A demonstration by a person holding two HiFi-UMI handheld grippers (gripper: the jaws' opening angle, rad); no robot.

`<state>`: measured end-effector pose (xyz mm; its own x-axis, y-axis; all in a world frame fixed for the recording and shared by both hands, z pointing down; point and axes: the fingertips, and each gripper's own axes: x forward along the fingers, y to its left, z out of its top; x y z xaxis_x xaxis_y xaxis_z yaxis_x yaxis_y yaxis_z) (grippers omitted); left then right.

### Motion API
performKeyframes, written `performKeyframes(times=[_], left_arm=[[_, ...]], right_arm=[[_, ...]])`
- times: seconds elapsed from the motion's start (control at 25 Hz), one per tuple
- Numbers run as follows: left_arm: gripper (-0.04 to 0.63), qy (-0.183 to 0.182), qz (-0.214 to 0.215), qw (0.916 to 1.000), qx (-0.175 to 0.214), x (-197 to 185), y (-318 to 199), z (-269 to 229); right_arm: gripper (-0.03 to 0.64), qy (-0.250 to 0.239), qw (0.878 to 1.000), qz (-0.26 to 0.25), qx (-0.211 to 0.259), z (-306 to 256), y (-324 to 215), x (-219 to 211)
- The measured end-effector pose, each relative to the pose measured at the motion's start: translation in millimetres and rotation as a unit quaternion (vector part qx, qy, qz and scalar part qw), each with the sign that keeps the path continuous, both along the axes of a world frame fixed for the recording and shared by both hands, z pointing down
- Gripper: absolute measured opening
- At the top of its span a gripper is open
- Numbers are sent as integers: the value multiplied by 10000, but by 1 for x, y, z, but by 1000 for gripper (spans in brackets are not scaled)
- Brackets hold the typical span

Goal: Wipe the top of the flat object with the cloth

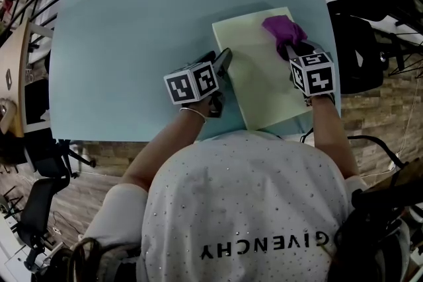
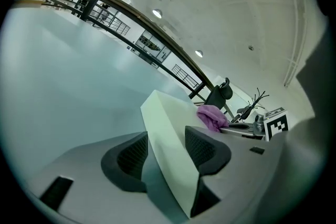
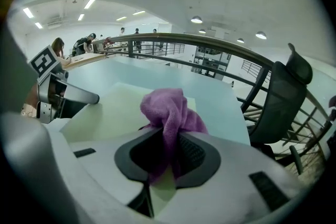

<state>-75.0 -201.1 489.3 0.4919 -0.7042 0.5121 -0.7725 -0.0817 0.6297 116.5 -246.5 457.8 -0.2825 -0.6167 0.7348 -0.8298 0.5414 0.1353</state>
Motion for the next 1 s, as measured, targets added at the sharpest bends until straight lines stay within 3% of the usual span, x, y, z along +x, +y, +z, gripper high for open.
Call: performKeyframes(times=[0.48, 0.68, 0.84, 1.0], left_arm=[[225, -19, -43, 10000, 43, -7, 2, 0], [225, -221, -102, 9995, 216, -6, 1, -1], [225, -152, -88, 9998, 135, -3, -2, 1], [225, -168, -71, 9997, 177, -7, -1, -1]], right_arm=[[69, 54, 9996, 262, -21, -2, -5, 21], [69, -2, 9981, 608, -102, -3, -13, 41], [67, 63, 9955, 941, -95, -6, -19, 60], [64, -137, 9955, 928, 98, -21, -18, 46]])
